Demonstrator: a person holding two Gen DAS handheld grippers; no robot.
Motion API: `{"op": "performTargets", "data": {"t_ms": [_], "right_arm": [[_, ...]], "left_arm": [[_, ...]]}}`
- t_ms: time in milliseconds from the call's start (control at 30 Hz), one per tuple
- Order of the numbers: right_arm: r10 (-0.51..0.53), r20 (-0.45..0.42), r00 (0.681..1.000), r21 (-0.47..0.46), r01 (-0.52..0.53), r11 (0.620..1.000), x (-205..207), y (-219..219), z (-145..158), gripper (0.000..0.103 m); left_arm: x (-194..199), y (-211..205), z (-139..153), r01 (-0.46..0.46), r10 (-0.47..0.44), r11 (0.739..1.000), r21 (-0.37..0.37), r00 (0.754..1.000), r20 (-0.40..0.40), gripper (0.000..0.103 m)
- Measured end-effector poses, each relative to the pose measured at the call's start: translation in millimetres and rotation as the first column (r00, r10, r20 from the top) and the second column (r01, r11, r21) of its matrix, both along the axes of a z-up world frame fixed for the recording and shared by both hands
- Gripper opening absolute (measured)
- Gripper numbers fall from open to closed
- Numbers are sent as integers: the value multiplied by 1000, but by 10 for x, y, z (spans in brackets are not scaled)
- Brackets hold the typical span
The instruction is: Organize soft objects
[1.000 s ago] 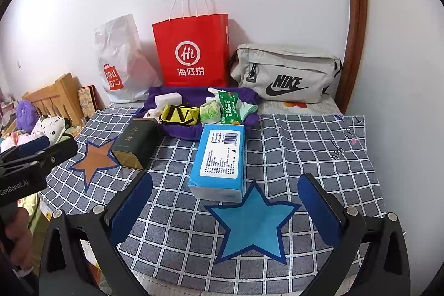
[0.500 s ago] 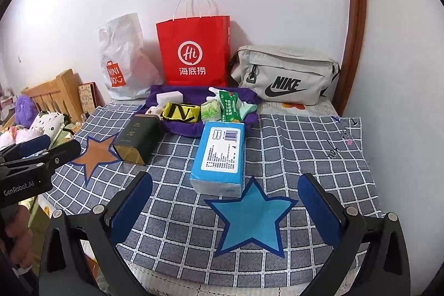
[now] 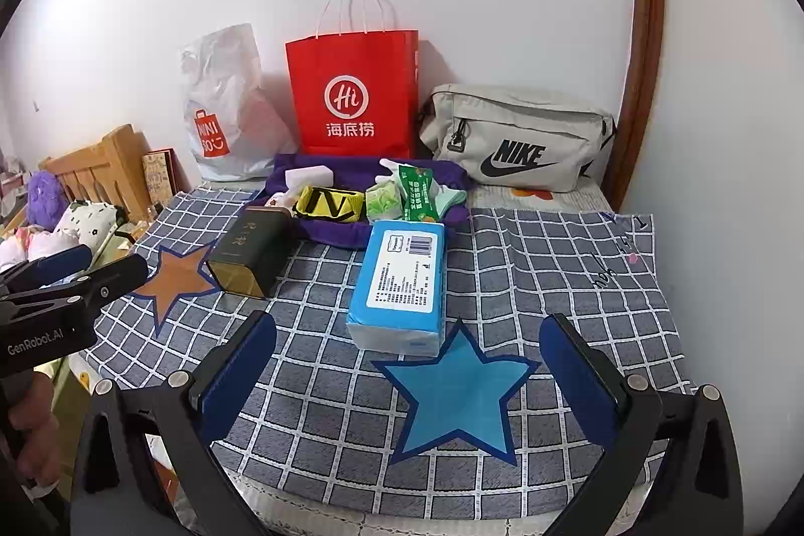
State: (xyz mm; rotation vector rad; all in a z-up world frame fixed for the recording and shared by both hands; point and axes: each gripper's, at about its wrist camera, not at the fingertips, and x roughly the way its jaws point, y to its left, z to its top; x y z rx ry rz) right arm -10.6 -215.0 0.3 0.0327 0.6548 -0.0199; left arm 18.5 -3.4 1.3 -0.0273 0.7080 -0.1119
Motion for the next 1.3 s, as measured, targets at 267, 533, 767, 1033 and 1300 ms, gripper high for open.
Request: {"op": "performTargets", "data": {"t_ms": [267,533,767,1033,1300], "right_arm": [[0,2,1000,0,0,1000,-5,4,12,103],[4,7,1000,3,-4,1000,-4,-8,31,103],[1,8,1000,6,-1,1000,5,-27,35,103],[4,11,1000,9,-4,1000,1,-37,34,103],[1,15,1000,10,-1,1000,-7,-48,41,103]], "left_arm": [[-1,4,-2,-1,1,1000,2,1000,-1,92],[7,2,-6,-2,2,1000,0,1000,-2,92],[-2,-3,3,-2,2,1000,0,1000,-1,93],[16,15,-24,-3,3,1000,2,1000,-4,92],[17,16,-21,-2,2,1000,2,1000,-4,92]]}}
